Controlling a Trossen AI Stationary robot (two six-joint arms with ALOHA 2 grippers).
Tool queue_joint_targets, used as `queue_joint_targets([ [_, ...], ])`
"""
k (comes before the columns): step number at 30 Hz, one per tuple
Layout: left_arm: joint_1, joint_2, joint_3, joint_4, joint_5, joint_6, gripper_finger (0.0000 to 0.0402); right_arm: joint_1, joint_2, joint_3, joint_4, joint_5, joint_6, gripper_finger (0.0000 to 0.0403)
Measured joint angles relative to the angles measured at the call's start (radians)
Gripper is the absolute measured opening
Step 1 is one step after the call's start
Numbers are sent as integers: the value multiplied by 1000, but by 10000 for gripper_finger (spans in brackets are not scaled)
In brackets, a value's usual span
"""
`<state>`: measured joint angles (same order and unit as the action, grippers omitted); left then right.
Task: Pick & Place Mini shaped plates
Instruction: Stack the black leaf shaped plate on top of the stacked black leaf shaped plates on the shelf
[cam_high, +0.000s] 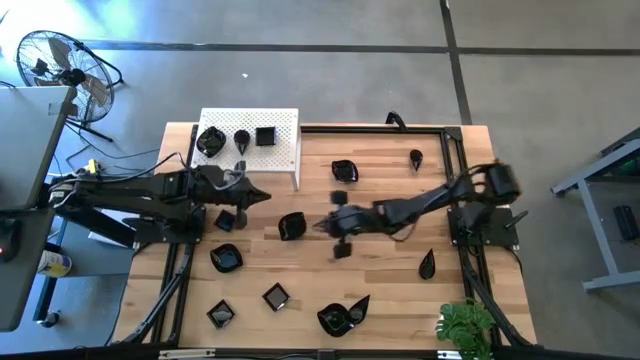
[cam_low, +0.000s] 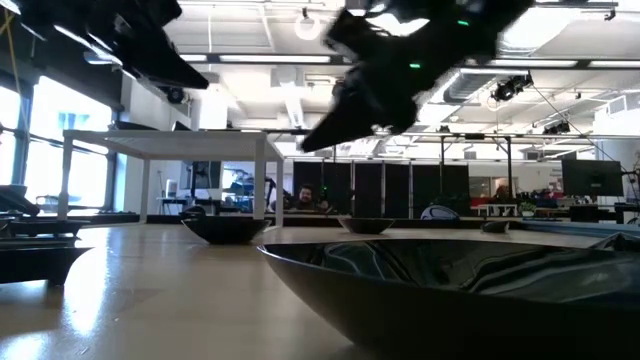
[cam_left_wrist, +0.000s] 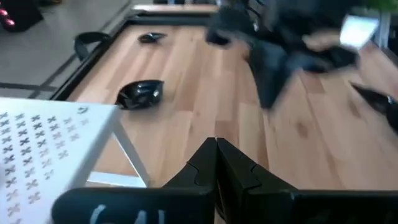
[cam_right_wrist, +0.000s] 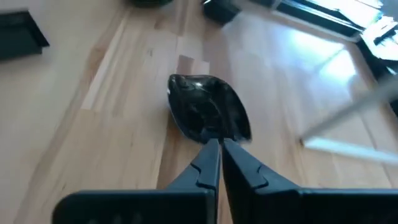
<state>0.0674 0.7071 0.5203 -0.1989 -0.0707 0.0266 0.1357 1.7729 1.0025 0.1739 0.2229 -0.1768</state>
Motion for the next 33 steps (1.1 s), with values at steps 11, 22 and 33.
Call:
queue_joint_targets([
  [11,-226,296,211,-266,-164,25,1,-13,-326,-437,277,183,73,14],
  [22,-313,618,434,-465,-169,23,70,-13,-503,-646,446,220,99,2],
  [33,-345,833,451,-455,-147,96,103,-11,-520,-659,454,214,93,1],
])
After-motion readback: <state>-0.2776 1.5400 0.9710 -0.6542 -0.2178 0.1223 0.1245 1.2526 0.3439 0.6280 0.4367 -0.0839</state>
